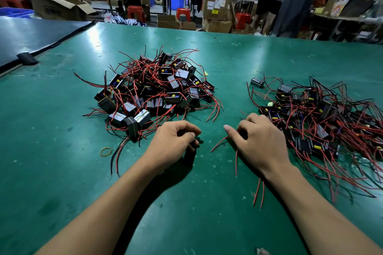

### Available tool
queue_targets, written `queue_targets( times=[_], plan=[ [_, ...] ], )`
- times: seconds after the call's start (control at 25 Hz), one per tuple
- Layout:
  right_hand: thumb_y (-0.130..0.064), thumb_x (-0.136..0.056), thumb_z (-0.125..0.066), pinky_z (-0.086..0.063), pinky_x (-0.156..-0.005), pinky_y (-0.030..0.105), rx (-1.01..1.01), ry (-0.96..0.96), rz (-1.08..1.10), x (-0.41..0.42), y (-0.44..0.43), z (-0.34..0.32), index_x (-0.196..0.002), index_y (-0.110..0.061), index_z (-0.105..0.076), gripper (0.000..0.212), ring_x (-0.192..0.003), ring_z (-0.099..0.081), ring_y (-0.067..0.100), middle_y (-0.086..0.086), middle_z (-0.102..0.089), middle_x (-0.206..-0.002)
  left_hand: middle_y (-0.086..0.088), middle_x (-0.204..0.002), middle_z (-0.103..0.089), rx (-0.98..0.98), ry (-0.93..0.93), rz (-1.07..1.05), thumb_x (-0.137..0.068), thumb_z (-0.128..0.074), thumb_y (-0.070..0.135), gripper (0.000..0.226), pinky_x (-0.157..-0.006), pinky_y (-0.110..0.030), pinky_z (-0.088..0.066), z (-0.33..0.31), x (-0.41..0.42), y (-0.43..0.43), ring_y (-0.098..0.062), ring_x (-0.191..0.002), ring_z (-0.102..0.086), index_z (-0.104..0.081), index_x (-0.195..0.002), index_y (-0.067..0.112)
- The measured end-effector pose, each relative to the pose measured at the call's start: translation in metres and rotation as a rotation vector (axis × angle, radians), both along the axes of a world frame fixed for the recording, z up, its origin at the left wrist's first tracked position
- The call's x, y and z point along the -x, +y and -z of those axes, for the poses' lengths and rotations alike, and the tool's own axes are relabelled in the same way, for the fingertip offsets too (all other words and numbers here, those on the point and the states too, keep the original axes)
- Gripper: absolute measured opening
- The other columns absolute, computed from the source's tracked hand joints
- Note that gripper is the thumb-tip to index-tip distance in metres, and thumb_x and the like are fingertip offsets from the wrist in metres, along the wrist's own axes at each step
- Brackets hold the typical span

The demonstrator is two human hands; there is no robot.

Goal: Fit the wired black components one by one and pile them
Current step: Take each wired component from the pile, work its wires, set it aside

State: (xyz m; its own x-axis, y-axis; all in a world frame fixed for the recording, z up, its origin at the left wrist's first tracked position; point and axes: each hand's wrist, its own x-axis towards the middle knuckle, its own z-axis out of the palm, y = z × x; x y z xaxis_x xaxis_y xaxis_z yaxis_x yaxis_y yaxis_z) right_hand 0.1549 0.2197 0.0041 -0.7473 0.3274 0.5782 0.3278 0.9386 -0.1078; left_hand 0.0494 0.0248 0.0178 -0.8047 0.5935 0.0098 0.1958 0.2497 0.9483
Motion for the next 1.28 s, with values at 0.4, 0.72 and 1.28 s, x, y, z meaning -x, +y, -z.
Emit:
queue_targets(
  times=[0.4,0.72,1.28],
  plan=[
    [-0.051,-0.094,-0.061,-0.039,-0.058,0.032,-0.112,0.245,-0.057,0.015,0.005,-0.047,-0.065,-0.012,-0.063,0.048,-0.074,-0.054,0.028,0.005,-0.057,-0.073,-0.015,-0.077,-0.073,-0.029,-0.043,0.004,-0.093,-0.055,-0.002,0.019,-0.070,-0.024,-0.054,-0.004,-0.002,-0.001,-0.011,-0.064,-0.065,-0.072,-0.095,0.006],
    [-0.057,-0.096,-0.051,-0.041,-0.079,0.043,-0.015,0.062,0.330,0.015,0.075,-0.042,-0.085,-0.007,-0.073,0.056,-0.097,-0.053,0.036,0.014,-0.064,-0.095,-0.010,-0.075,-0.074,-0.025,-0.054,0.001,-0.094,-0.055,0.000,0.019,-0.069,-0.023,-0.057,-0.003,-0.001,0.000,-0.010,-0.063,-0.067,-0.072,-0.094,0.009],
    [-0.028,-0.094,-0.061,-0.045,-0.088,0.042,0.232,0.063,-0.181,0.066,-0.034,-0.030,-0.101,-0.016,-0.071,0.017,-0.096,-0.061,0.030,0.007,-0.065,-0.100,-0.015,-0.072,-0.072,-0.090,-0.108,-0.027,-0.093,-0.054,-0.003,0.020,-0.064,-0.029,-0.058,0.001,0.003,0.004,-0.017,-0.059,-0.066,-0.071,-0.092,0.008]
  ],
)
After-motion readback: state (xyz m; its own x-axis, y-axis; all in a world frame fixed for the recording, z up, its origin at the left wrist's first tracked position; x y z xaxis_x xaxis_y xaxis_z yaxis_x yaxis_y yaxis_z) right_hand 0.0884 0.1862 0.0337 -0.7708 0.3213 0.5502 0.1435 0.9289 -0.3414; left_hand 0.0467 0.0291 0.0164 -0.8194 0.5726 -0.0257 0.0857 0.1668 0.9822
